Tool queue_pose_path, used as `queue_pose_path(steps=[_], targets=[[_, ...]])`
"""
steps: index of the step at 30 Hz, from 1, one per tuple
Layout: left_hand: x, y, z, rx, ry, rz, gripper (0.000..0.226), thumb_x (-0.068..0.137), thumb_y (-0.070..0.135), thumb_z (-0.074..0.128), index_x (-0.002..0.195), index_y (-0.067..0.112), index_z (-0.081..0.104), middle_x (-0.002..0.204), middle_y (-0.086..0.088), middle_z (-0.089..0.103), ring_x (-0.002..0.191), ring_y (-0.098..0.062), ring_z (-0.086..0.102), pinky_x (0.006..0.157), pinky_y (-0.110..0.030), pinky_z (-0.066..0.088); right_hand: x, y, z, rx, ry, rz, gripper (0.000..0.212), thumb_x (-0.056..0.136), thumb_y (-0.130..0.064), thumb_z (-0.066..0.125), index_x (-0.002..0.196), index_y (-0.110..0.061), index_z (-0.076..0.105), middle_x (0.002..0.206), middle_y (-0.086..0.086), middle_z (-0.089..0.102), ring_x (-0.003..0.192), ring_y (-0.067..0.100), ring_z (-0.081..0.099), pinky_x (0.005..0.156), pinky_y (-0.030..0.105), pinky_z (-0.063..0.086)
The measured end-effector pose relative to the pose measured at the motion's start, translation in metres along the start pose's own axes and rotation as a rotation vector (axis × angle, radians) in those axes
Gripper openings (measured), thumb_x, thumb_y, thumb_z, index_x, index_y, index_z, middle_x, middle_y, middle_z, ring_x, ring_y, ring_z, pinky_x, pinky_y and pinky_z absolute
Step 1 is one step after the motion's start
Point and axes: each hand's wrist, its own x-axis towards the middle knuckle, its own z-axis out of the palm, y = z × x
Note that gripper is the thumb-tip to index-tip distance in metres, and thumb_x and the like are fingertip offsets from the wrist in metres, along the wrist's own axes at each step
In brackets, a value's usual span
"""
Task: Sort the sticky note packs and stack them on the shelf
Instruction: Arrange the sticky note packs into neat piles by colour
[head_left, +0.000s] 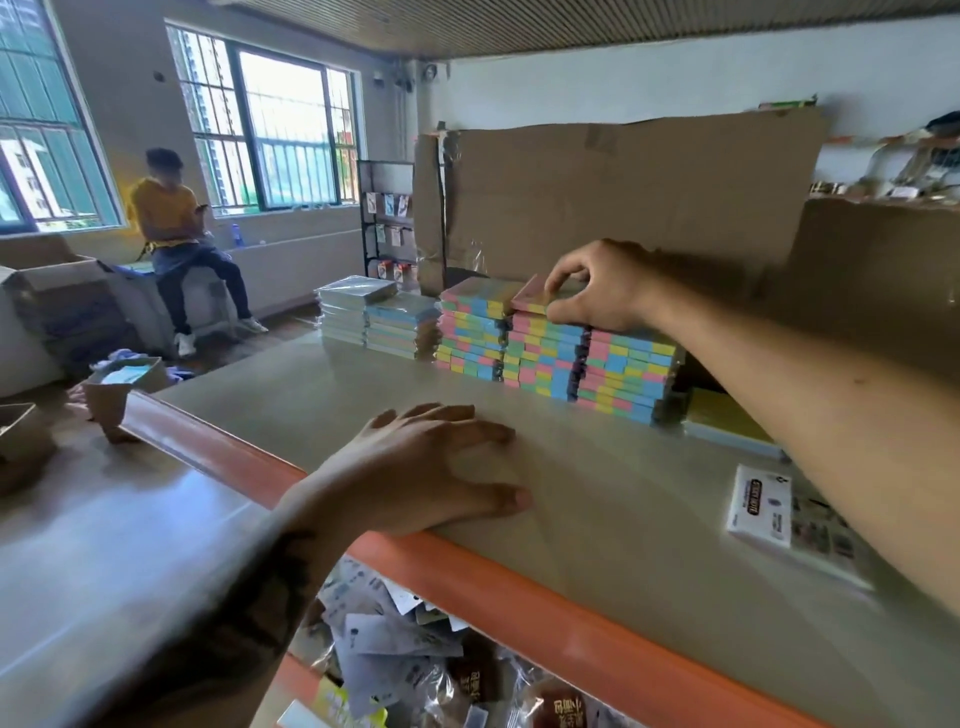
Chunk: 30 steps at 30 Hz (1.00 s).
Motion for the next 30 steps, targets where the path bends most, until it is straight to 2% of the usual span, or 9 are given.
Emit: queue_pose_path(steps=[7,9,15,18,20,23,26,30], targets=[[0.000,-0.001,0.001,-0.020,0.023,0.014,0.080,0.069,0.096,0.042,0.142,0.067,0.030,0.160,0.028,0.026,0.151,-0.006,0.019,0.124,-0.049,0.018,0.002,0.002,-0.001,0.026,-0.043,0.002,0.026,0.080,-0.050,0.075,0.102,-0.038,0.070,0.115,-0.005,0.063,0.103,0.019,0.059,0.082,0.035,0.043],[0.000,-0.001,0.001,-0.021,0.028,0.016,0.079,0.070,0.096,0.042,0.143,0.065,0.032,0.159,0.029,0.027,0.150,-0.006,0.020,0.124,-0.048,0.018,-0.001,0.002,0.000,0.031,-0.042,0.006,0.026,0.079,-0.051,0.074,0.101,-0.039,0.070,0.115,-0.006,0.062,0.103,0.020,0.059,0.084,0.036,0.043],[0.000,-0.002,0.000,-0.033,0.050,0.030,0.078,0.071,0.095,0.042,0.142,0.063,0.035,0.157,0.029,0.031,0.148,-0.005,0.024,0.122,-0.045,0.021,-0.004,0.000,0.001,0.046,-0.048,0.019,0.027,0.079,-0.050,0.074,0.103,-0.041,0.069,0.129,-0.004,0.064,0.110,0.021,0.058,0.089,0.038,0.048],[0.000,-0.002,0.000,-0.034,0.059,0.032,0.081,0.069,0.095,0.039,0.142,0.061,0.037,0.156,0.028,0.033,0.147,-0.006,0.027,0.121,-0.046,0.023,-0.012,-0.001,-0.001,0.043,-0.062,0.005,0.040,0.081,-0.050,0.074,0.119,-0.042,0.066,0.142,-0.001,0.058,0.120,0.022,0.056,0.087,0.037,0.046],[-0.001,-0.001,0.000,-0.030,0.060,0.031,0.080,0.071,0.094,0.041,0.142,0.059,0.039,0.156,0.027,0.035,0.146,-0.007,0.030,0.121,-0.045,0.024,-0.025,-0.002,-0.007,0.021,-0.029,-0.014,0.046,0.079,-0.057,0.070,0.123,-0.045,0.063,0.146,-0.002,0.056,0.126,0.024,0.054,0.097,0.042,0.046],[-0.002,0.000,-0.001,0.002,0.082,0.047,0.080,0.072,0.094,0.041,0.142,0.055,0.043,0.153,0.026,0.040,0.142,-0.008,0.035,0.118,-0.043,0.025,-0.063,0.000,-0.018,-0.067,0.032,-0.063,0.050,0.080,-0.062,0.066,0.126,-0.046,0.059,0.138,-0.005,0.058,0.126,0.024,0.053,0.109,0.051,0.040],[-0.002,0.009,-0.002,0.056,0.124,0.086,0.081,0.072,0.095,0.040,0.141,0.054,0.046,0.152,0.027,0.043,0.142,-0.007,0.037,0.117,-0.042,0.024,-0.112,0.007,-0.022,-0.048,0.050,-0.088,0.053,0.075,-0.062,0.061,0.125,-0.044,0.061,0.125,-0.008,0.063,0.117,0.019,0.057,0.104,0.046,0.043],[0.000,0.052,0.004,-0.002,0.148,0.185,0.068,0.079,0.087,0.046,0.138,0.054,0.050,0.149,0.024,0.049,0.137,-0.009,0.044,0.115,-0.040,0.029,-0.175,0.033,-0.021,0.022,0.026,-0.104,0.037,0.083,-0.038,0.078,0.117,-0.027,0.072,0.116,-0.005,0.066,0.110,0.016,0.062,0.100,0.035,0.046]])
